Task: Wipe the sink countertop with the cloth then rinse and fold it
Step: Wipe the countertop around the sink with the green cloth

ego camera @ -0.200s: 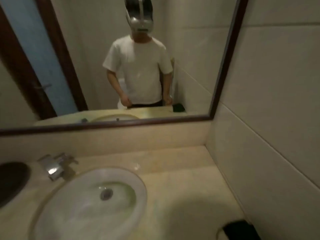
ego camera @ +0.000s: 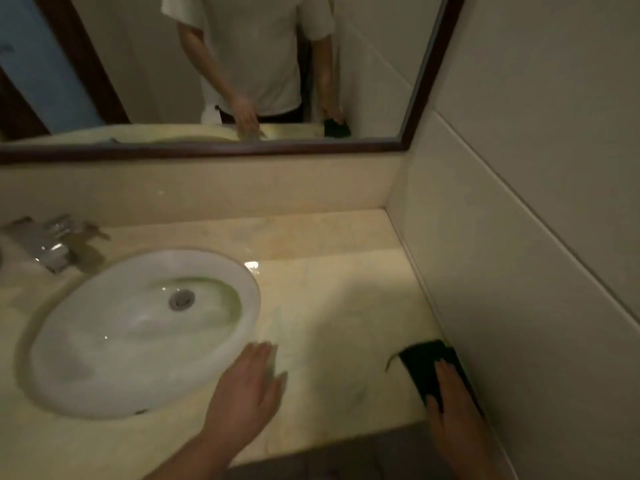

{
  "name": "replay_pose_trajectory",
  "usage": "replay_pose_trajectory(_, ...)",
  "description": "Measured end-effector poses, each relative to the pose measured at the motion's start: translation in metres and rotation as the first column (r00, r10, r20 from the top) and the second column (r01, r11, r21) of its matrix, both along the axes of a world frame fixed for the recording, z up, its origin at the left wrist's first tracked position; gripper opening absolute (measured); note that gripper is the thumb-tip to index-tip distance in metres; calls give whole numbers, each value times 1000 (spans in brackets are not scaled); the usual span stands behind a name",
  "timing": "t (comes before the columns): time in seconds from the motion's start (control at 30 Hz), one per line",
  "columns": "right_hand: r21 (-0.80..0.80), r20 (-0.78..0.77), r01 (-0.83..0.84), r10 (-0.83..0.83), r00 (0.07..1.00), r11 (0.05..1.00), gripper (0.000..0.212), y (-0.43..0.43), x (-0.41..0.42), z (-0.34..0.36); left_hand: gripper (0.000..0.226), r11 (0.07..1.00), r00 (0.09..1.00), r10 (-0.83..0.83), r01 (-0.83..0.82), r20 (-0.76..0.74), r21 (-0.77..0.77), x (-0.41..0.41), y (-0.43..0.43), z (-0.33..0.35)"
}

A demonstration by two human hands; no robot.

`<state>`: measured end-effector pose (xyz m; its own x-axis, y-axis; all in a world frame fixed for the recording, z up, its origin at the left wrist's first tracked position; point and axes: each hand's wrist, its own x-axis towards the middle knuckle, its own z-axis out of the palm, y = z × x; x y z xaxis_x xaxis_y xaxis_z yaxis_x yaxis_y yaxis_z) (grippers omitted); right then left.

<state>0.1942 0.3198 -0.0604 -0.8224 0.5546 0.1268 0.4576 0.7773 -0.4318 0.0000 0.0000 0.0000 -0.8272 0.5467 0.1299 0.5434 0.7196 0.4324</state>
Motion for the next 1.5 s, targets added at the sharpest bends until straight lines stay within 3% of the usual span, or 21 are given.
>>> replay_pose_trajectory(0.03,87,86,-80,72,994,993,69,-16,-11,43,69,996,997,-54,50,-48,-75,-2,12,-12)
replay_pose_trajectory(0.1,190,175,-117,83,981,975,61,-12,-10,49,68,959,994,-99,108,47,-261,1,30,-33)
replay_pose_trajectory(0.13,198,206,-102,60,977,975,60,-4,-7,31,69,943,991,-99,124,94,-308,8,34,-44)
replay_pose_trajectory(0.17,154,307,-117,65,949,981,61,3,-11,27,70,932,992,-116,128,56,-340,14,34,-55)
replay_pose_trajectory(0.2,114,310,-102,62,949,988,62,6,-17,20,71,919,992,-126,128,32,-372,16,35,-56)
replay_pose_trajectory(0.23,85,294,-101,71,953,991,62,10,-28,17,72,916,992,-128,120,6,-382,16,34,-61)
replay_pose_trajectory(0.33,217,256,-89,31,966,972,62,27,-80,14,72,910,991,-136,122,-9,-395,20,35,-64)
replay_pose_trajectory(0.47,175,317,-31,-26,948,984,62,49,-173,8,71,906,992,-122,124,30,-404,17,41,-69)
replay_pose_trajectory(0.6,147,346,-308,243,906,940,61,-13,-189,1,71,901,992,-109,123,58,-416,18,37,-75)
replay_pose_trajectory(0.7,57,354,-621,566,745,782,62,-89,-107,0,70,899,993,-98,117,67,-421,22,37,-78)
replay_pose_trajectory(0.77,-19,366,-684,642,674,729,63,-104,-49,4,70,902,993,-98,117,67,-415,23,39,-78)
replay_pose_trajectory(0.83,60,401,-599,530,747,799,62,-70,-26,-2,70,908,993,-95,116,73,-402,22,40,-76)
replay_pose_trajectory(0.9,168,418,-351,256,872,921,62,-17,-24,-8,69,913,991,-105,127,77,-388,20,42,-73)
replay_pose_trajectory(1.0,183,408,6,-82,909,983,63,10,-38,-1,69,924,992,-97,119,77,-364,20,42,-73)
replay_pose_trajectory(1.07,214,375,-37,-48,926,976,64,-40,-51,0,68,925,992,-98,119,75,-361,23,39,-74)
replay_pose_trajectory(1.17,161,332,-370,303,893,915,63,-140,-52,-7,67,930,992,-111,125,59,-345,19,34,-73)
replay_pose_trajectory(1.27,118,327,-528,470,820,841,60,-131,-41,-4,65,938,989,-130,147,75,-313,20,33,-71)
replay_pose_trajectory(1.33,174,407,-411,315,857,895,61,-76,-37,-5,63,958,986,-134,156,102,-242,23,34,-68)
replay_pose_trajectory(1.43,187,407,-63,-19,913,980,64,-22,-30,-1,64,975,998,-16,30,65,-220,29,20,-65)
replay_pose_trajectory(1.5,170,378,-64,-6,926,983,65,-55,-29,-4,67,955,995,82,-60,64,-292,36,-2,-66)
